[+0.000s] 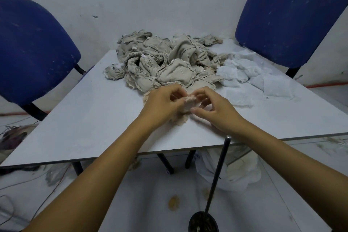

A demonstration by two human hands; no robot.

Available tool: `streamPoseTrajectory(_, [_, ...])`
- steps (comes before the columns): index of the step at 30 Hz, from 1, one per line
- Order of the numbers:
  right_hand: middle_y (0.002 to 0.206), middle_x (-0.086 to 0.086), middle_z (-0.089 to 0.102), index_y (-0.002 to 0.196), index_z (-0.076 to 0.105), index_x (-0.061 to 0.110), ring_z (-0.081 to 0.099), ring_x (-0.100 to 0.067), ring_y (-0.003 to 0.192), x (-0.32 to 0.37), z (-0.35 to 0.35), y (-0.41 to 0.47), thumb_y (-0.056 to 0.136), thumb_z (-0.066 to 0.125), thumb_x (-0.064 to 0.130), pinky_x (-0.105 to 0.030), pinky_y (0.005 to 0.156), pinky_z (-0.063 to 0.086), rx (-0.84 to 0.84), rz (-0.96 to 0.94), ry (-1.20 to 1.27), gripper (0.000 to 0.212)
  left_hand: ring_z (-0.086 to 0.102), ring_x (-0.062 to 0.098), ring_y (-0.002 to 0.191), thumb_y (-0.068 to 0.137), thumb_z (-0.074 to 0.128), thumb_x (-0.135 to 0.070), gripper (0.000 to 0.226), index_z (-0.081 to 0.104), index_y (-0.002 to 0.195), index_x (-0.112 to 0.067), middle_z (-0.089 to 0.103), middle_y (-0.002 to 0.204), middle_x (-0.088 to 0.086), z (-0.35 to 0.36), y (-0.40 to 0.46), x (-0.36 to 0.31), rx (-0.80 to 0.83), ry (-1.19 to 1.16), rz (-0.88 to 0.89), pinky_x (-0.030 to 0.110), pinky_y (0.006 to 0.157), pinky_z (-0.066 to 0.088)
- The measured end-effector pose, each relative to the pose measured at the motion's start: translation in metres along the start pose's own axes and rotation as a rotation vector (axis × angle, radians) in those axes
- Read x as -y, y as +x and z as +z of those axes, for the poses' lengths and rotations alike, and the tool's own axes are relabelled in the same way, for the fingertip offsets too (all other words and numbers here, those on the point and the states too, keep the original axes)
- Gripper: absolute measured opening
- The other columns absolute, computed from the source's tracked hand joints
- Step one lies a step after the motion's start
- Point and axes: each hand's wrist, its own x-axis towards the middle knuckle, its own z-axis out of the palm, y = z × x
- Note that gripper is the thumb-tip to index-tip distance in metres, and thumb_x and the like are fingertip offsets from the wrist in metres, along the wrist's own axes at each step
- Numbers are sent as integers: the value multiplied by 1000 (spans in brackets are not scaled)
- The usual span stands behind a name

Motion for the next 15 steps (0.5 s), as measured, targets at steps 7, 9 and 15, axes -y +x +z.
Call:
streamPoseTrajectory(7, [83,4,72,98,70,22,65,-7,77,-5,-3,5,86,76,18,-30,69,54,-107,80,248,14,67,15,74,83,68,11,33,61,86,-21,66,82,-1,16,2,-6,-127,-623,-358,30,59,58])
streamPoseTrajectory(9, [78,1,72,93,71,20,65,-10,72,-6,-5,4,86,76,15,-30,65,54,-167,103,336,10,66,20,75,79,69,13,45,57,98,-25,60,97,9,19,1,-4,-27,-532,-376,41,66,62])
streamPoseTrajectory(15, [78,2,70,92,72,18,65,-11,72,-5,-7,3,90,72,13,-29,64,56,-121,68,332,6,69,19,68,83,72,4,27,63,99,-15,63,99,13,24,-1,-5,71,-414,-242,39,64,62])
